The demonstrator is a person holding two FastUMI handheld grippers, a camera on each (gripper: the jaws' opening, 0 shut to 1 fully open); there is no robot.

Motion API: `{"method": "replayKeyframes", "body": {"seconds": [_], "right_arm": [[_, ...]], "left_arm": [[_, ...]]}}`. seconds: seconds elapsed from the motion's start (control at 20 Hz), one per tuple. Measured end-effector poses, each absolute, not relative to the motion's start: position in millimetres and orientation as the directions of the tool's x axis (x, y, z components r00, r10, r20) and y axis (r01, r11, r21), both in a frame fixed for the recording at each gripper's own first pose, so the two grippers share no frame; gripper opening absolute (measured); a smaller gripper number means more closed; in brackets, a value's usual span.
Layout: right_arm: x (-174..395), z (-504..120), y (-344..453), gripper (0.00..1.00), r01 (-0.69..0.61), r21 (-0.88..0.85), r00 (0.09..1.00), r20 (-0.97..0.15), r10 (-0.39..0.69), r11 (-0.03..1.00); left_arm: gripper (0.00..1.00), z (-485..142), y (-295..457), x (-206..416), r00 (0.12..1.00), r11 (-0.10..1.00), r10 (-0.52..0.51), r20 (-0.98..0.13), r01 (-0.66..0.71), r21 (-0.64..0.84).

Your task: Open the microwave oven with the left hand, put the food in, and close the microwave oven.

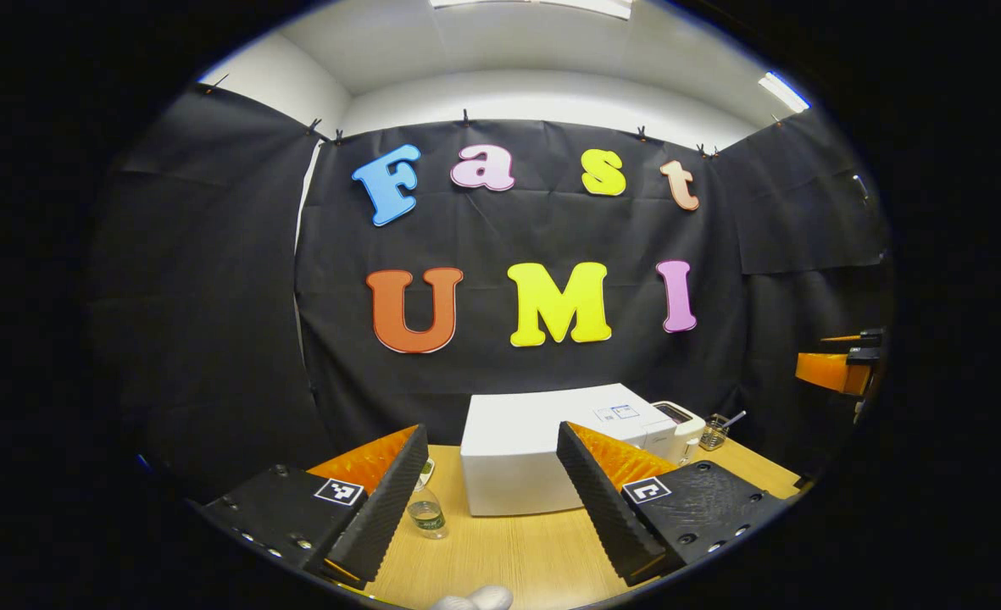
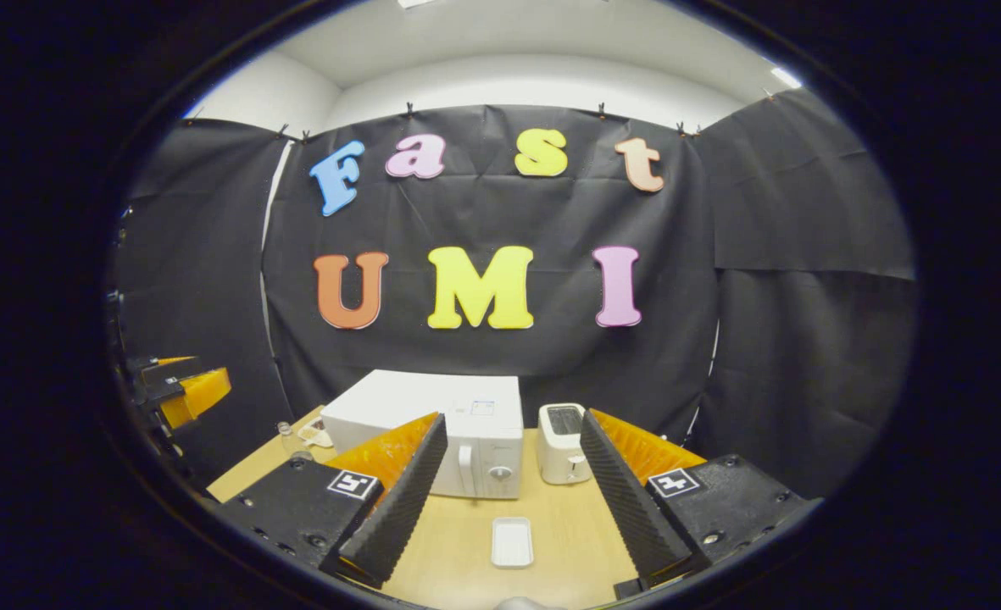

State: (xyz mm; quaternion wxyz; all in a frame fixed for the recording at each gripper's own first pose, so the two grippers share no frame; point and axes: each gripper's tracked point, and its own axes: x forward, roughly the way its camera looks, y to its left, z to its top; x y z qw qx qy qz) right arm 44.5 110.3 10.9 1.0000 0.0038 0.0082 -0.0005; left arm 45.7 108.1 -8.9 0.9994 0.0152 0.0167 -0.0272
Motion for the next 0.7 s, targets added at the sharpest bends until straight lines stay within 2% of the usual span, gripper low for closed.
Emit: {"method": "replayKeyframes", "body": {"seconds": [0.05,0.1,0.15,0.2,0.25,0.3,0.35,0.4,0.45,0.65,0.7], "right_arm": [[44.5,11.6,109.9,0.91,0.001,0.012,1.0,-0.018,-0.001,1.0],[42.7,12.3,110.4,1.0,-0.001,0.016,1.0,-0.016,0.001,1.0],[41.7,11.9,110.3,0.91,-0.001,0.019,1.0,-0.021,0.002,1.0],[42.5,11.6,109.8,1.0,-0.004,0.021,1.0,-0.022,0.004,1.0],[42.6,11.4,109.6,0.91,-0.004,0.023,1.0,-0.023,0.005,1.0],[42.5,12.7,109.8,1.0,-0.006,0.021,1.0,-0.022,0.007,1.0],[41.2,13.2,109.5,1.0,-0.006,0.018,1.0,-0.021,0.006,1.0],[42.1,13.5,108.9,0.91,-0.006,0.016,1.0,-0.021,0.007,1.0],[42.1,14.1,109.1,0.9,-0.008,0.016,1.0,-0.02,0.009,1.0],[42.0,19.2,112.0,0.9,-0.013,0.016,1.0,-0.009,0.013,1.0],[42.0,19.9,113.4,1.0,-0.015,0.015,1.0,-0.009,0.016,1.0]], "left_arm": [[0.95,-8.1,107.5,45.4,0.998,0.998,-0.056,-0.032,0.057,0.03],[0.95,-5.6,107.3,45.5,0.998,0.998,-0.056,-0.03,0.057,0.03],[0.95,-4.4,107.3,44.6,0.998,0.998,-0.056,-0.028,0.057,0.029],[0.95,-2.6,108.3,44.9,0.998,0.998,-0.051,-0.022,0.052,0.031],[0.95,-1.6,108.1,44.9,0.999,0.998,-0.051,-0.019,0.051,0.033],[0.95,-0.6,107.6,44.1,0.998,0.998,-0.052,-0.018,0.052,0.034],[0.95,-0.1,106.9,43.0,0.998,0.998,-0.053,-0.019,0.054,0.034],[0.95,0.1,105.7,43.1,0.998,0.998,-0.054,-0.018,0.055,0.035],[0.95,1.1,106.0,42.8,0.998,0.998,-0.053,-0.017,0.054,0.038],[0.95,1.3,103.4,41.1,0.998,0.998,-0.058,-0.014,0.059,0.032],[0.95,1.6,105.6,40.9,0.999,0.998,-0.05,-0.012,0.05,0.035]]}}
